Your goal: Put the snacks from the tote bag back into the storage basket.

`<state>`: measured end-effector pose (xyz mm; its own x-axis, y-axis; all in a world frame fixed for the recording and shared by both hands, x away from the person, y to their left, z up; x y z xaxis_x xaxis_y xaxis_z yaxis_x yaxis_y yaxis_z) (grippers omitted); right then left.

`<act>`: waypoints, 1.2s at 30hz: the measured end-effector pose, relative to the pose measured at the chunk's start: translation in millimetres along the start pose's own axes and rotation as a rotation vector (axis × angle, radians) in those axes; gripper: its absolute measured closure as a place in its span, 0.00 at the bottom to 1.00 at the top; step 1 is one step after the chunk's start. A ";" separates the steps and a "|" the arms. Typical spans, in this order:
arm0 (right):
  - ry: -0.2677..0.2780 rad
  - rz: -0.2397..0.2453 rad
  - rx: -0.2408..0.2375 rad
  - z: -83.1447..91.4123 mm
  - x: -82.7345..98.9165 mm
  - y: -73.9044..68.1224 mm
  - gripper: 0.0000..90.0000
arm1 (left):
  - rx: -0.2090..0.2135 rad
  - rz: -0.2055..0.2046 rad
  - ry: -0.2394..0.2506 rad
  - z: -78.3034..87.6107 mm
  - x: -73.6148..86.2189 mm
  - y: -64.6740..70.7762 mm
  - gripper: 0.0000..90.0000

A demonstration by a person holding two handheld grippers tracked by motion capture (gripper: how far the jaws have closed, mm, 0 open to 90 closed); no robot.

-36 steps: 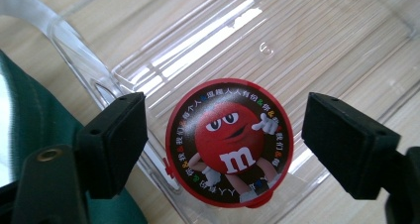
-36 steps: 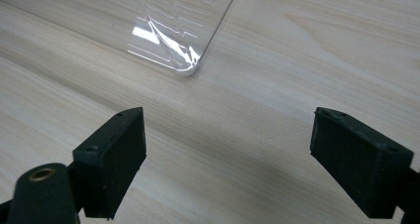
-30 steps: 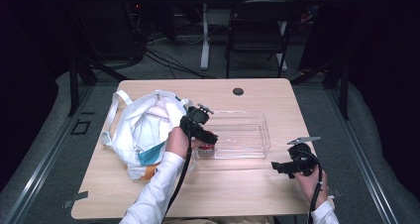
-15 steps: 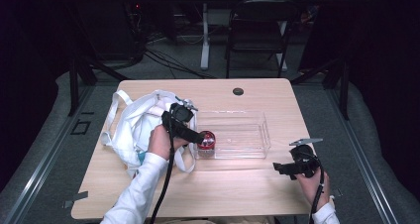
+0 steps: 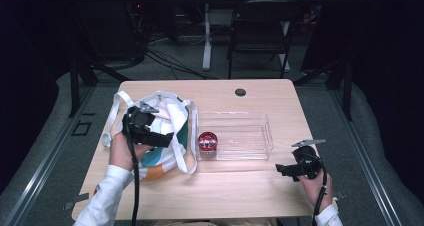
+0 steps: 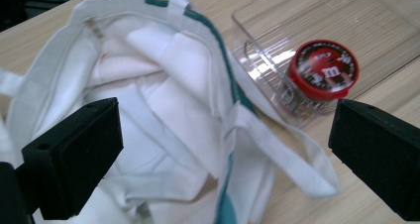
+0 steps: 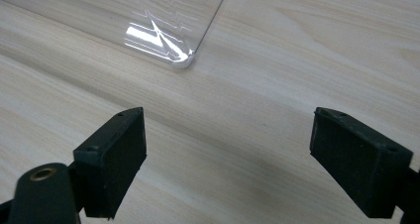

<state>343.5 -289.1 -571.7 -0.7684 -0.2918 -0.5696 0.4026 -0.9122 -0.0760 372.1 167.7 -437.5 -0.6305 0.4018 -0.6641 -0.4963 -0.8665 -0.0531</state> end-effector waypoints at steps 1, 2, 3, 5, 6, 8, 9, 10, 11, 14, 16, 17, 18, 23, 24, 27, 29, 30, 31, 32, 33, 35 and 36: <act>0.002 -0.003 -0.001 -0.3 -0.1 0.2 0.15 | -0.009 0.007 0.000 3.6 4.1 -4.8 0.00; 0.000 -0.001 -0.004 -0.5 -0.2 0.5 0.16 | -0.020 0.015 0.000 7.3 8.2 -9.7 0.00; -0.001 -0.002 -0.003 -0.6 -0.4 0.5 0.15 | -0.032 0.021 0.006 10.3 12.3 -14.5 0.00; 0.008 -0.004 0.000 -1.0 -1.0 0.2 0.15 | -0.052 0.043 0.011 15.1 21.3 -23.4 0.00; 0.007 -0.004 0.000 -1.0 -1.2 0.0 0.15 | -0.058 0.053 0.006 17.0 26.2 -28.2 0.00; 0.006 -0.005 0.000 -1.2 -1.0 0.0 0.15 | -0.064 0.072 0.001 20.1 36.5 -37.2 0.00; 0.006 -0.005 0.000 -1.2 -1.0 0.0 0.15 | -0.064 0.072 0.001 20.1 36.5 -37.2 0.00; 0.002 0.001 0.008 -0.8 -0.6 0.6 0.15 | -0.072 0.082 0.000 20.6 41.9 -40.9 0.00; 0.002 0.001 0.008 -0.8 -0.6 0.6 0.15 | -0.076 0.091 -0.003 21.2 46.9 -44.6 0.00; 0.000 -0.003 0.021 0.6 0.7 3.6 0.15 | -0.084 0.116 -0.014 20.5 61.9 -56.2 0.00; -0.004 -0.003 0.020 0.8 1.2 4.2 0.15 | -0.094 0.141 -0.017 18.5 72.3 -64.0 0.00; -0.003 -0.003 0.020 0.5 1.8 4.7 0.15 | -0.117 0.164 -0.030 15.5 84.2 -70.4 0.00; -0.004 -0.002 0.018 0.4 2.0 4.7 0.15 | -0.114 0.180 -0.040 13.4 90.5 -72.8 0.00; -0.002 0.001 0.018 0.3 2.7 4.1 0.15 | -0.159 0.196 -0.095 1.5 116.1 -76.1 0.00; -0.004 0.001 0.022 0.1 3.1 3.9 0.15 | -0.152 0.202 -0.104 -0.6 120.2 -75.5 0.01; -0.017 0.020 0.030 0.3 3.7 3.6 0.15 | -0.142 0.212 -0.128 -5.4 129.7 -74.9 0.01; -0.014 0.019 0.035 -0.2 4.1 2.5 0.15 | -0.133 0.218 -0.133 -8.0 135.0 -73.4 0.00; -0.015 0.023 0.034 -0.6 4.3 2.0 0.15 | -0.132 0.223 -0.136 -9.3 137.9 -72.5 0.00; -0.020 0.036 0.025 -0.9 4.5 1.6 0.14 | -0.132 0.221 -0.134 -11.2 141.5 -71.5 0.00; -0.018 0.041 0.022 -1.9 4.5 0.4 0.14 | -0.141 0.210 -0.144 -13.9 145.8 -69.8 0.00; -0.020 0.050 0.018 -2.7 4.2 -0.7 0.14 | -0.149 0.191 -0.174 -16.9 149.7 -68.5 0.00; -0.023 0.057 0.020 -3.2 3.7 -2.1 0.14 | -0.149 0.188 -0.184 -17.7 152.0 -67.6 0.00; -0.030 0.073 0.016 -2.5 3.0 -2.8 0.14 | -0.142 0.200 -0.170 -17.0 152.5 -67.0 0.00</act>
Point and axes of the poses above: each handheld gripper's, and its own axes: z roughly backward along the jaws, x roughly out of its underside, y roughly to its right, the point moved 4 cm from there along -z, roughly forward along the jaws, and after that the axes turned 1 degree about z, right-handed, at the moved point
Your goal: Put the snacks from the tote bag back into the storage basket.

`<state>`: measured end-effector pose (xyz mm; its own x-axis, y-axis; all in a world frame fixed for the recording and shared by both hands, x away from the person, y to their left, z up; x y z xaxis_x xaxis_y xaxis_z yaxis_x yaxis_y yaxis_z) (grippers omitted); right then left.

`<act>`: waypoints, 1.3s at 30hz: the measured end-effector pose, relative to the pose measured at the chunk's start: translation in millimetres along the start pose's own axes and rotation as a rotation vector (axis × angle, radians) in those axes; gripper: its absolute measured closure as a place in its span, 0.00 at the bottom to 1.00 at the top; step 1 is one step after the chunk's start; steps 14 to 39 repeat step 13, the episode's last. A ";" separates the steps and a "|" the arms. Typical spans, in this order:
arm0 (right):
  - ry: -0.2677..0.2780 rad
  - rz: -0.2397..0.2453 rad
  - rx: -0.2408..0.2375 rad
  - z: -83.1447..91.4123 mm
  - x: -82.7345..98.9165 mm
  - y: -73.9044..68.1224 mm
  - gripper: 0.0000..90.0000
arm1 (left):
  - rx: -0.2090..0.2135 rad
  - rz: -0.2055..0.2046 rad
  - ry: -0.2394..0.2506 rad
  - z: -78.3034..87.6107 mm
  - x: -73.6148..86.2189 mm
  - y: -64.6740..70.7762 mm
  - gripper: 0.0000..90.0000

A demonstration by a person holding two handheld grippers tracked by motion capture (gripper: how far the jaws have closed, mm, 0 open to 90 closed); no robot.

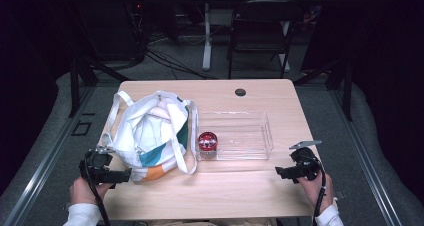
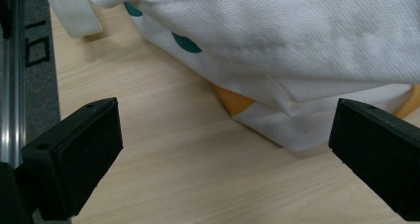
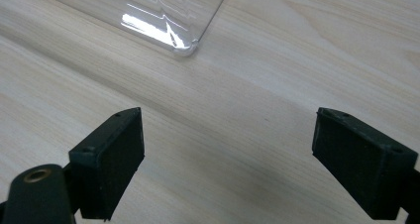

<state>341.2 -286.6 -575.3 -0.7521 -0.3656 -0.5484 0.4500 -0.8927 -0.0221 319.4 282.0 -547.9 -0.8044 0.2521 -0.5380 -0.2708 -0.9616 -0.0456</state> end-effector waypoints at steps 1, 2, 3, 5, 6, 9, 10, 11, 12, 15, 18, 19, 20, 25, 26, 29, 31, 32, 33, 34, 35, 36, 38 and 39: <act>0.002 -0.001 -0.002 -0.1 -0.1 -0.2 0.14 | 0.002 0.004 0.012 0.6 0.1 -0.2 0.00; -0.002 -0.004 -0.002 -0.2 0.3 -0.3 0.14 | 0.012 0.010 0.011 0.2 0.6 -0.4 0.00; -0.002 -0.004 -0.002 -0.2 0.3 -0.3 0.14 | 0.012 0.010 0.011 0.2 0.6 -0.4 0.00; -0.004 -0.012 -0.006 -0.5 1.6 0.8 0.14 | 0.015 0.005 0.004 -1.4 1.4 -1.2 0.00; 0.012 -0.029 -0.015 -1.4 3.0 1.2 0.14 | 0.024 0.011 -0.006 -3.0 3.0 -1.8 0.00; 0.007 -0.026 -0.024 -2.9 4.8 0.3 0.13 | 0.050 0.032 -0.005 -5.0 4.2 -5.0 0.00; 0.007 -0.026 -0.024 -2.9 4.8 0.3 0.13 | 0.050 0.032 -0.005 -5.0 4.2 -5.0 0.00; 0.006 -0.021 -0.032 -4.3 4.8 -0.6 0.13 | 0.056 0.041 -0.003 -5.6 4.0 -7.6 0.00; 0.002 -0.018 -0.035 -4.9 4.7 -0.7 0.13 | 0.062 0.050 0.002 -5.9 3.8 -8.4 0.00; 0.002 -0.018 -0.035 -4.9 4.7 -0.7 0.13 | 0.062 0.050 0.002 -5.9 3.8 -8.4 0.00; 0.002 -0.018 -0.035 -4.9 4.7 -0.7 0.13 | 0.062 0.050 0.002 -5.9 3.8 -8.4 0.00; 0.002 -0.018 -0.035 -4.9 4.7 -0.7 0.13 | 0.062 0.050 0.002 -5.9 3.8 -8.4 0.00; 0.002 -0.018 -0.035 -4.9 4.7 -0.7 0.13 | 0.062 0.050 0.002 -5.9 3.8 -8.4 0.00; 0.002 -0.018 -0.035 -4.9 4.7 -0.7 0.13 | 0.062 0.050 0.002 -5.9 3.8 -8.4 0.00; 0.002 -0.018 -0.035 -4.9 4.7 -0.7 0.13 | 0.062 0.050 0.002 -5.9 3.8 -8.4 0.00; 0.002 -0.018 -0.035 -4.9 4.7 -0.7 0.13 | 0.062 0.050 0.002 -5.9 3.8 -8.4 0.00; 0.002 -0.018 -0.035 -4.9 4.7 -0.7 0.13 | 0.062 0.050 0.002 -5.9 3.8 -8.4 0.00; 0.002 -0.018 -0.035 -4.9 4.7 -0.7 0.13 | 0.062 0.050 0.002 -5.9 3.8 -8.4 0.00; 0.002 -0.018 -0.035 -4.9 4.7 -0.7 0.13 | 0.062 0.050 0.002 -5.9 3.8 -8.4 0.00; 0.002 -0.018 -0.035 -4.9 4.7 -0.7 0.13 | 0.062 0.050 0.002 -5.9 3.8 -8.4 0.00; 0.002 -0.018 -0.035 -4.9 4.7 -0.7 0.13 | 0.062 0.050 0.002 -5.9 3.8 -8.4 0.00; 0.002 -0.018 -0.035 -4.9 4.7 -0.7 0.13 | 0.062 0.050 0.002 -5.9 3.8 -8.4 0.00; 0.002 -0.018 -0.035 -4.9 4.7 -0.7 0.13 | 0.062 0.050 0.002 -5.9 3.8 -8.4 0.00; 0.002 -0.018 -0.035 -4.9 4.7 -0.7 0.13 | 0.062 0.050 0.002 -5.9 3.8 -8.4 0.00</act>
Point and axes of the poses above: each handheld gripper's, and its own axes: z roughly backward along the jaws, x roughly out of its underside, y roughly to its right, the point moved 4 cm from there along -z, roughly forward along the jaws, and after that the axes turned 1 degree about z, right-handed, at the moved point
